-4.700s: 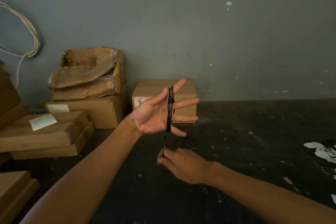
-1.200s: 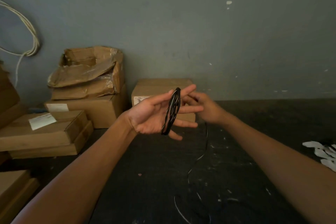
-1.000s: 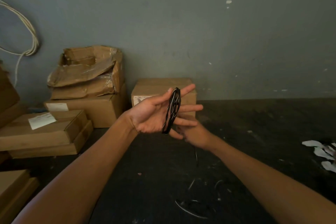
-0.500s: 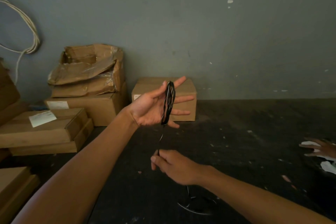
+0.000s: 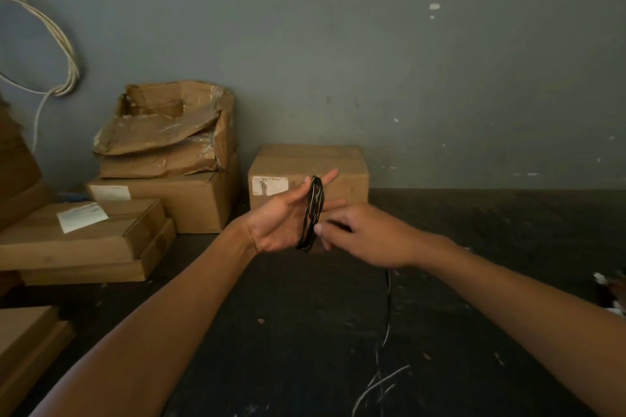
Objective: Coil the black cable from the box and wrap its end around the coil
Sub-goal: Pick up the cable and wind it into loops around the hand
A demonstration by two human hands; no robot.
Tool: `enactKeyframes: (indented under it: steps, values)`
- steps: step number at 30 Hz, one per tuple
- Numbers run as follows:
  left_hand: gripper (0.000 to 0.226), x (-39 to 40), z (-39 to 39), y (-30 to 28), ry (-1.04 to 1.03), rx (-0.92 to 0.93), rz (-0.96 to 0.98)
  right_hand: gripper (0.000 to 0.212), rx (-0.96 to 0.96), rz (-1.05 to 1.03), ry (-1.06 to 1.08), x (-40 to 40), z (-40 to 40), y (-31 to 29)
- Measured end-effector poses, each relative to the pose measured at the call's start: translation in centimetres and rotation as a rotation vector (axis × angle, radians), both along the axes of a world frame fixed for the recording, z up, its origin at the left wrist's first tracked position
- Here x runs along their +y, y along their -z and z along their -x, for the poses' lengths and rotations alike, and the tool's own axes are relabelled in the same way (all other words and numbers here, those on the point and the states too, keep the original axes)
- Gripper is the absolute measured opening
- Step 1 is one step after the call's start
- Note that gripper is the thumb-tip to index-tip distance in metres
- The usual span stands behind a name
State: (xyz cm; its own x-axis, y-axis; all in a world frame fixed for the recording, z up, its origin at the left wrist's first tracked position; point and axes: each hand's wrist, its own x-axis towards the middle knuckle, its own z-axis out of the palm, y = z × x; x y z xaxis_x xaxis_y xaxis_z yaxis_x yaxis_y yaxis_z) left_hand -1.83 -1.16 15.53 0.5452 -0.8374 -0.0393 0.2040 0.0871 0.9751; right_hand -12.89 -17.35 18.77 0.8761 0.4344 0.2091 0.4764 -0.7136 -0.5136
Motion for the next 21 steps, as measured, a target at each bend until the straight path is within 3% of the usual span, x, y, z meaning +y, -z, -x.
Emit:
enactKeyframes:
  steps: [4,9,14,21]
  values:
    - [0.047,-0.2,0.3,0.5,-0.011,-0.007,-0.050,0.034,0.055,-0.078,0.066,-1.6,-1.2,-1.9]
    - [0.060,-0.6,1.0,1.0,0.068,-0.005,-0.169,0.025,0.023,-0.079,0.099,-3.0,-2.7,-3.7]
    - [0.048,-0.7,1.7,0.1,0.219,0.000,-0.167,0.021,-0.032,-0.042,0.172,-5.0,-4.1,-4.5]
    - [0.050,-0.9,2.8,-0.4,0.418,0.033,-0.073,0.012,-0.029,-0.210,0.148,-6.5,-4.5,-4.8]
